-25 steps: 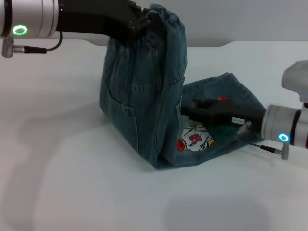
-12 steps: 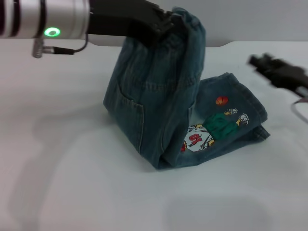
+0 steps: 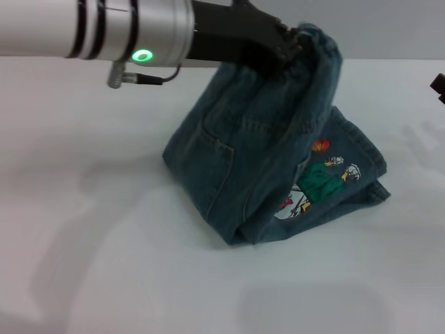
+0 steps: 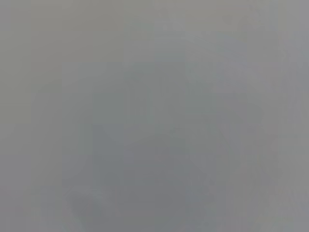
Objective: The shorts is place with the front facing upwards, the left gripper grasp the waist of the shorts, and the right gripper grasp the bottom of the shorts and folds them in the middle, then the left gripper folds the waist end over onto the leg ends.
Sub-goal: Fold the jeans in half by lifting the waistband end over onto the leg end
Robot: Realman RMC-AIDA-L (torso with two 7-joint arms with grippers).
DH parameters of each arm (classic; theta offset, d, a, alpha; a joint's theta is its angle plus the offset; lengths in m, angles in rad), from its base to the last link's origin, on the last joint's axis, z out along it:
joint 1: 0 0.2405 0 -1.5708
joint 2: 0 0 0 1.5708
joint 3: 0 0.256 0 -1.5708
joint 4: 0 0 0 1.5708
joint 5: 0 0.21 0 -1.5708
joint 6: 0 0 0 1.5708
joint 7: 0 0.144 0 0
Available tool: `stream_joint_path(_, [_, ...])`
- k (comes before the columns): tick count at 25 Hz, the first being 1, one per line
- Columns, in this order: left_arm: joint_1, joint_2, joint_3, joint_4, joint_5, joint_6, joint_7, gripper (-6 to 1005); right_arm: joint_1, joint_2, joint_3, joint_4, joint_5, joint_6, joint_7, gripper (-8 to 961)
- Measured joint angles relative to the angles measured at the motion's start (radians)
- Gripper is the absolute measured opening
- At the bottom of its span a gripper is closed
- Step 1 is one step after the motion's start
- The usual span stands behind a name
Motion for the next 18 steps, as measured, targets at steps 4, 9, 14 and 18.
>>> stream_joint_path(4, [-0.009, -0.001, 0.030, -0.016, -0.002, -0.036, -0.001, 89, -0.007, -0.001, 0.006, -0.003, -0.001, -0.006, 0.000, 494])
stream_joint_path(9, [-0.039, -0.002, 0.089, -0.062, 0.001, -0.096, 0.000, 91, -0.032, -0.002, 0.087, -0.011, 0.000, -0.057, -0.001, 494])
stream_joint_path(14, [-0.068, -0.002, 0.083, -0.127, -0.004, -0.120, -0.004, 92, -0.055, -0.002, 0.165, -0.009, 0.000, -0.110, -0.001, 494])
stream_joint_path(18, [-0.071, -0.002, 0.082, -0.141, -0.007, -0.145, -0.006, 126, -0.059, -0.002, 0.177, -0.006, -0.001, -0.112, -0.004, 495])
